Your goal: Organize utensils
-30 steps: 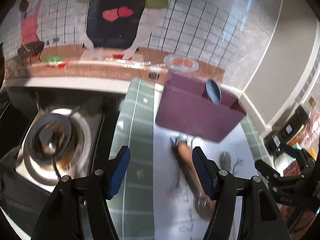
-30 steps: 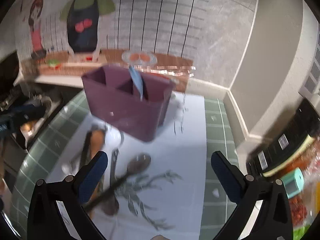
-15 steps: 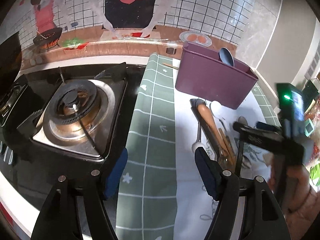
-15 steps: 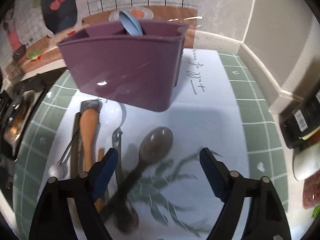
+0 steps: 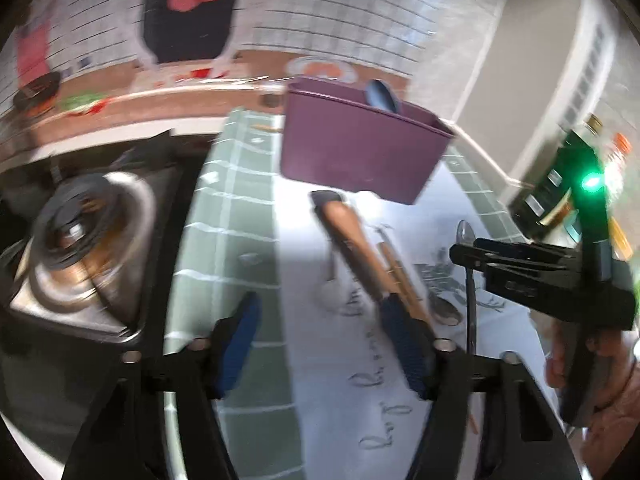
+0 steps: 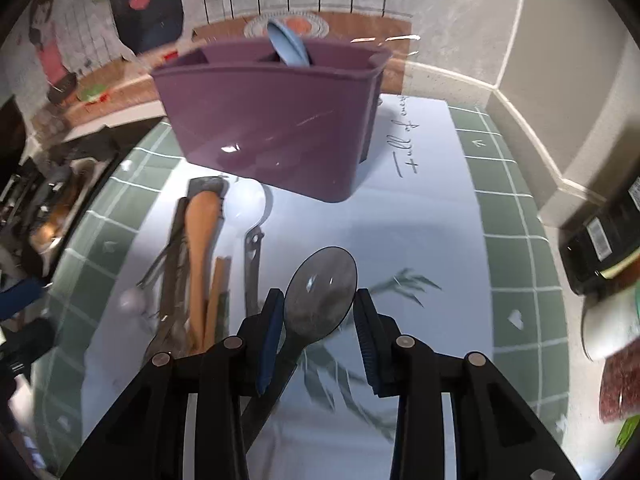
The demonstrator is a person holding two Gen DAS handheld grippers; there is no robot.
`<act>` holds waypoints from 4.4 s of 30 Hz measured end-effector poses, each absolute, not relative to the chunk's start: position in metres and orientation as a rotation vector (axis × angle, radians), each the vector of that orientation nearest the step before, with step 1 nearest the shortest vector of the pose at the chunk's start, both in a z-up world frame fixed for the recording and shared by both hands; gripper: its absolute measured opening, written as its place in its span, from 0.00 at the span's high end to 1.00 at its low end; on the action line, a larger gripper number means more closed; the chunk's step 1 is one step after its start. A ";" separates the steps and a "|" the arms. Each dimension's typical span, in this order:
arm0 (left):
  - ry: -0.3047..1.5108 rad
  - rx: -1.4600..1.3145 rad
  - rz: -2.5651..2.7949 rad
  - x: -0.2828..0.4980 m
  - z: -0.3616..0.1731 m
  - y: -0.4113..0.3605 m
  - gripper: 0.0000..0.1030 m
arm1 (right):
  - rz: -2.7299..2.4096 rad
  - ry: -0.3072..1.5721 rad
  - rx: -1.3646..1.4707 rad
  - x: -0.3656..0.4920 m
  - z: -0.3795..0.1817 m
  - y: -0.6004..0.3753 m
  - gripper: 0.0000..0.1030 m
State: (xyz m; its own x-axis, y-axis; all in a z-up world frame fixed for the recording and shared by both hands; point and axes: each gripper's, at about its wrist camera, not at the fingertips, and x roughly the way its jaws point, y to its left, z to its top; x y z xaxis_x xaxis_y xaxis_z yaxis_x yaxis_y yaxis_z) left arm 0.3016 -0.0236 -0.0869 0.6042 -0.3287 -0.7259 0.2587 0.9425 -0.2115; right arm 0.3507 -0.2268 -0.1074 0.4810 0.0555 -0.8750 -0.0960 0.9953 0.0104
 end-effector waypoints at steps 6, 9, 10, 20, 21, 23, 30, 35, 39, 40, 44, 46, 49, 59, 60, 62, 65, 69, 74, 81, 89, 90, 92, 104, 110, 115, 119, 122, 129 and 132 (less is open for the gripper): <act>0.932 -0.042 -0.311 0.327 -0.116 -0.050 0.51 | 0.089 1.003 0.002 0.327 -0.078 -0.244 0.68; 0.958 -0.039 -0.279 0.338 -0.125 -0.056 0.60 | 0.085 0.977 0.010 0.320 -0.067 -0.248 0.68; 0.966 -0.038 -0.272 0.341 -0.127 -0.057 0.62 | 0.085 0.970 0.010 0.317 -0.064 -0.247 0.68; 0.821 -0.017 -0.262 0.328 -0.093 -0.044 0.78 | 0.086 0.920 0.001 0.306 -0.048 -0.240 0.68; 0.791 -0.016 -0.266 0.324 -0.083 -0.040 0.78 | 0.089 0.908 -0.003 0.304 -0.045 -0.238 0.68; 0.740 -0.016 -0.267 0.316 -0.065 -0.033 0.78 | 0.103 0.884 -0.001 0.300 -0.037 -0.234 0.71; 0.631 -0.051 -0.289 0.299 -0.015 -0.007 0.78 | 0.129 0.834 -0.004 0.294 -0.018 -0.223 0.92; 0.641 -0.086 -0.279 0.295 -0.014 0.008 0.78 | 0.126 0.908 0.011 0.305 -0.034 -0.231 0.86; 0.675 -0.118 -0.280 0.291 -0.024 0.018 0.78 | 0.108 0.985 0.020 0.318 -0.067 -0.241 0.66; 0.683 -0.126 -0.278 0.290 -0.026 0.021 0.78 | 0.118 1.009 0.021 0.323 -0.076 -0.240 0.66; 0.707 -0.142 -0.276 0.288 -0.028 0.027 0.78 | 0.154 1.066 -0.034 0.344 -0.110 -0.225 0.62; 0.710 -0.138 -0.279 0.285 -0.027 0.026 0.78 | 0.154 1.079 -0.077 0.354 -0.123 -0.217 0.60; 0.710 -0.120 -0.285 0.282 -0.024 0.024 0.78 | 0.157 1.087 -0.090 0.363 -0.135 -0.211 0.58; 0.707 -0.084 -0.307 0.280 -0.013 0.017 0.78 | 0.170 0.997 0.006 0.340 -0.095 -0.222 0.71; 0.702 -0.078 -0.312 0.279 -0.010 0.016 0.78 | 0.176 0.969 0.022 0.332 -0.083 -0.225 0.71; 0.689 -0.072 -0.321 0.279 -0.004 0.014 0.78 | 0.174 0.929 0.030 0.324 -0.068 -0.225 0.71; 0.666 -0.085 -0.350 0.282 0.013 0.012 0.78 | 0.178 0.864 0.044 0.311 -0.039 -0.228 0.71; 0.602 -0.100 -0.399 0.293 0.055 0.007 0.78 | 0.194 0.760 0.075 0.307 0.008 -0.229 0.71; 0.429 -0.066 -0.419 0.318 0.131 -0.008 0.78 | 0.208 0.547 0.036 0.320 0.097 -0.231 0.71; 0.352 -0.064 -0.391 0.382 0.156 -0.038 0.78 | 0.229 0.332 -0.001 0.386 0.162 -0.234 0.70; 0.459 -0.094 -0.352 0.456 0.096 -0.048 0.78 | 0.295 0.384 -0.003 0.458 0.101 -0.225 0.70; 0.474 -0.107 -0.354 0.464 0.087 -0.048 0.78 | 0.296 0.391 -0.005 0.462 0.093 -0.226 0.70; 0.499 -0.116 -0.348 0.476 0.071 -0.050 0.78 | 0.301 0.409 -0.001 0.473 0.078 -0.226 0.70; 0.709 -0.132 -0.309 0.500 -0.003 -0.058 0.58 | 0.344 0.707 -0.009 0.503 -0.020 -0.223 0.54; 0.698 -0.123 -0.264 0.462 0.003 -0.041 0.43 | 0.295 0.744 -0.022 0.473 -0.027 -0.234 0.43; 0.739 -0.113 -0.210 0.418 -0.007 -0.022 0.42 | 0.187 0.732 -0.062 0.420 -0.018 -0.241 0.14; 0.774 -0.116 -0.211 0.382 -0.021 -0.011 0.36 | 0.115 0.776 -0.077 0.391 -0.025 -0.244 0.05; 0.806 -0.124 -0.204 0.356 -0.034 -0.005 0.34 | 0.041 0.805 -0.094 0.366 -0.039 -0.246 0.05; 0.882 -0.119 -0.200 0.314 -0.061 0.007 0.34 | 0.151 0.941 -0.080 0.322 -0.076 -0.220 0.05; 0.900 -0.135 -0.197 0.302 -0.071 0.011 0.34 | 0.192 0.960 -0.105 0.308 -0.086 -0.201 0.13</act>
State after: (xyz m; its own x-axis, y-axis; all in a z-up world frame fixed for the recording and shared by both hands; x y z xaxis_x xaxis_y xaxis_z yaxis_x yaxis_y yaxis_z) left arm 0.3018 0.0114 -0.0707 0.6053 -0.2261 -0.7632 0.1134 0.9735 -0.1985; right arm 0.3080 -0.2010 -0.0857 0.5583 0.1163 -0.8215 -0.2089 0.9779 -0.0035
